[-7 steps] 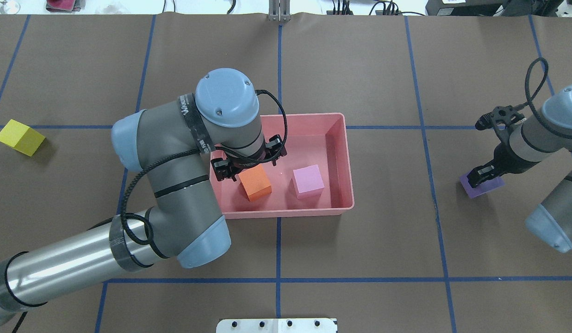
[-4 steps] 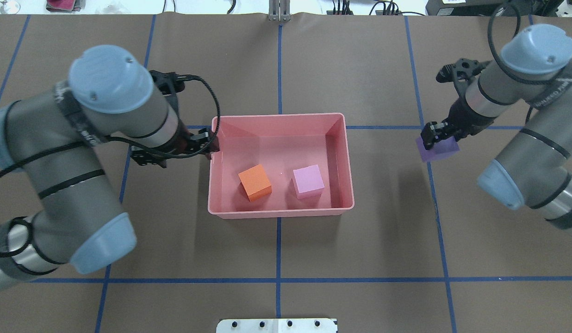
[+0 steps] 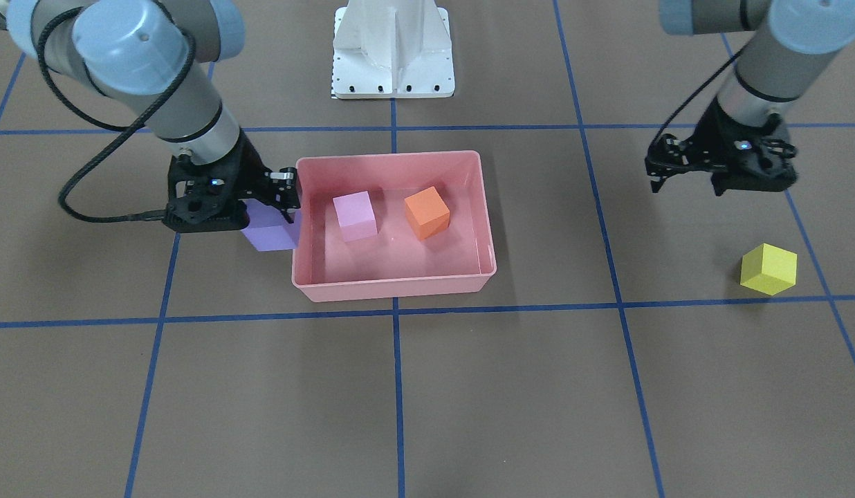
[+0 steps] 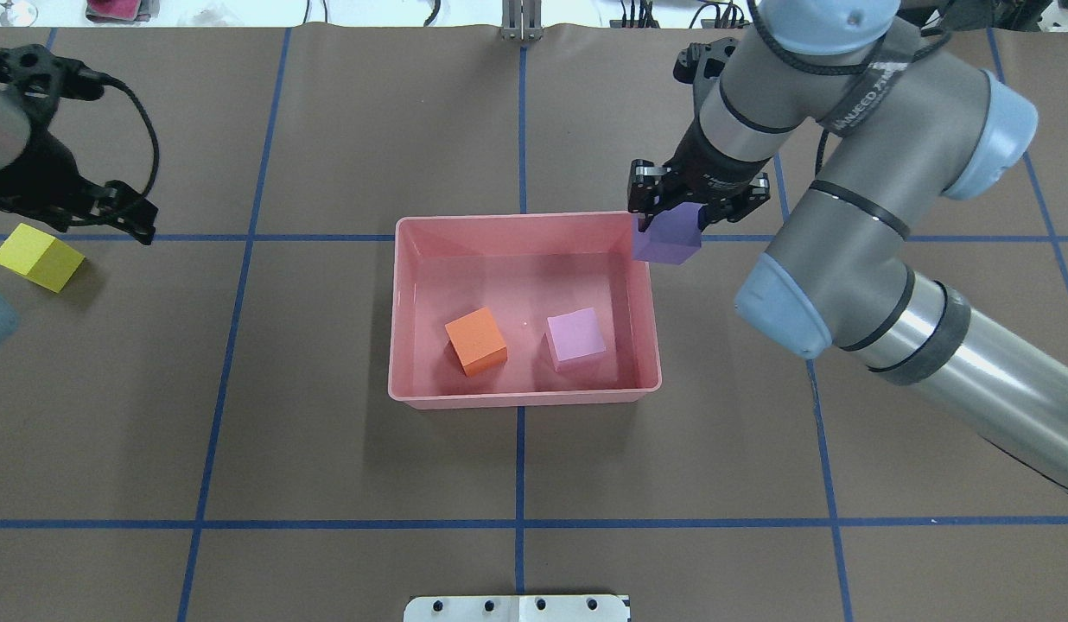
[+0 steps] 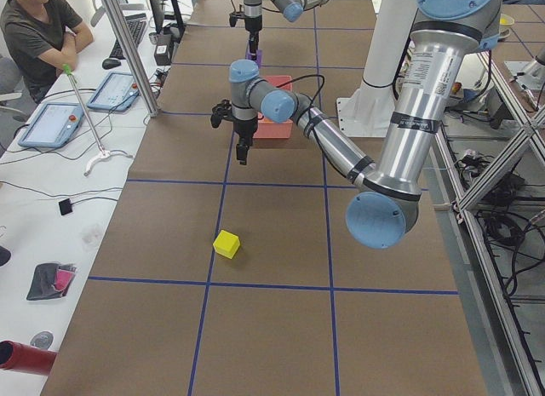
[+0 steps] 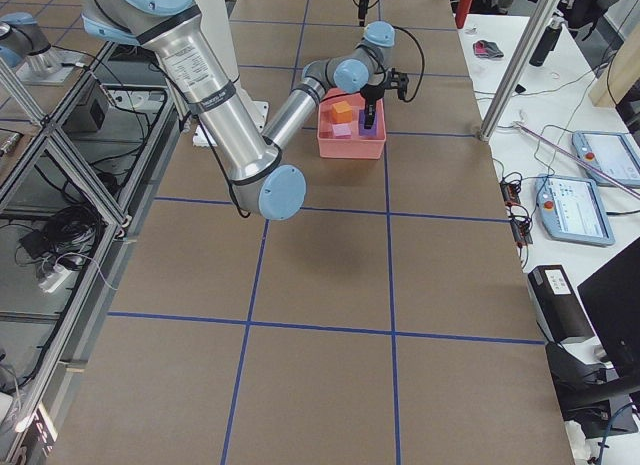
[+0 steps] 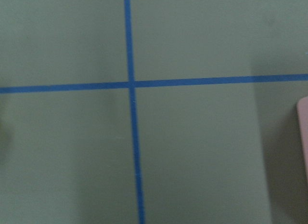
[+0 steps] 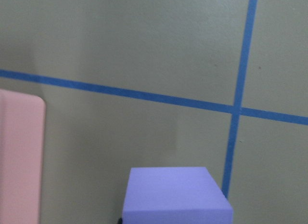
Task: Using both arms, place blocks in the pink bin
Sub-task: 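Carry the purple cube into the bin while left gripper reaches yellow cube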
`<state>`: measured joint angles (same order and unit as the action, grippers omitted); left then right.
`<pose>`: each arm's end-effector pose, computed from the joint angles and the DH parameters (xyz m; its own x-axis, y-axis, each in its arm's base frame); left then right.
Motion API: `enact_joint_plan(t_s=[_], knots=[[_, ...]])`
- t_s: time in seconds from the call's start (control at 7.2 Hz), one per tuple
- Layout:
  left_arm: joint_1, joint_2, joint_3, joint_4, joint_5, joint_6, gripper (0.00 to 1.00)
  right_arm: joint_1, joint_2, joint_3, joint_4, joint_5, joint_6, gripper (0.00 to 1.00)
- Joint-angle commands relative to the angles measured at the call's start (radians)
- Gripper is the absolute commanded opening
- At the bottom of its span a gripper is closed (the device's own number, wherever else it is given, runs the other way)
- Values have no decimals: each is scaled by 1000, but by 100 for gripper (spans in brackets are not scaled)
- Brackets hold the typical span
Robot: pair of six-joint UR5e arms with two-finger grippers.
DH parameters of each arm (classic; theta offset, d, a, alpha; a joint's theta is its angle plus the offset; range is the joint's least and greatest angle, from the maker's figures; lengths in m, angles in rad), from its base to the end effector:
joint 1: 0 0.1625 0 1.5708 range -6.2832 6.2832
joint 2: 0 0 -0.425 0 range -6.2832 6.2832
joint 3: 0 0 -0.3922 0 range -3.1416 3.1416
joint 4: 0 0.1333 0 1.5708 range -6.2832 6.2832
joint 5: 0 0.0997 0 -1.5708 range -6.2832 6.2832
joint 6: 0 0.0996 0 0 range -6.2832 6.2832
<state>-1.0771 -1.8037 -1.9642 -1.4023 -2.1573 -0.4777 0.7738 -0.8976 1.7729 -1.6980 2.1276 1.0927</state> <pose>0.1880 -0.5143 0.3765 0.7438 0.1787 -0.6441 -0.0936 0.9820 0.1643 -0.4063 -0.5098 0.1878 0.6202 0.0598 0.7822 -0.0573 0.9979 -0.0310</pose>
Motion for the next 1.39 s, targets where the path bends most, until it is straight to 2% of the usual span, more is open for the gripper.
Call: enact_joint_plan(t_s=[0.0, 0.14, 0.28, 0.42, 0.56, 0.69, 0.83, 0.97, 1.11, 1.25], knots=[[-191, 20, 251, -141, -29, 361, 100, -138, 124, -87, 14, -124, 160, 0], [-207, 18, 351, -265, -29, 372, 100, -180, 132, -139, 88, -156, 199, 0], [-208, 6, 417, -321, -29, 372, 100, -195, 143, -194, 156, -173, 240, 0], [-213, -3, 442, -332, -29, 373, 100, -200, 172, -252, 170, -173, 242, 0], [-213, -5, 470, -334, -50, 402, 100, -199, 178, -262, 172, -173, 239, 0], [-214, -3, 520, -334, -123, 495, 100, -199, 177, -269, 173, -192, 236, 0], [-213, 7, 533, -334, -130, 488, 100, -199, 177, -279, 173, -202, 234, 0], [-210, 9, 547, -331, -131, 490, 100, -199, 175, -279, 175, -204, 233, 42], [-210, 9, 567, -340, -131, 493, 100, -199, 175, -279, 175, -209, 228, 99], [-201, 0, 599, -340, -133, 488, 100, -199, 171, -279, 192, -209, 208, 100]])
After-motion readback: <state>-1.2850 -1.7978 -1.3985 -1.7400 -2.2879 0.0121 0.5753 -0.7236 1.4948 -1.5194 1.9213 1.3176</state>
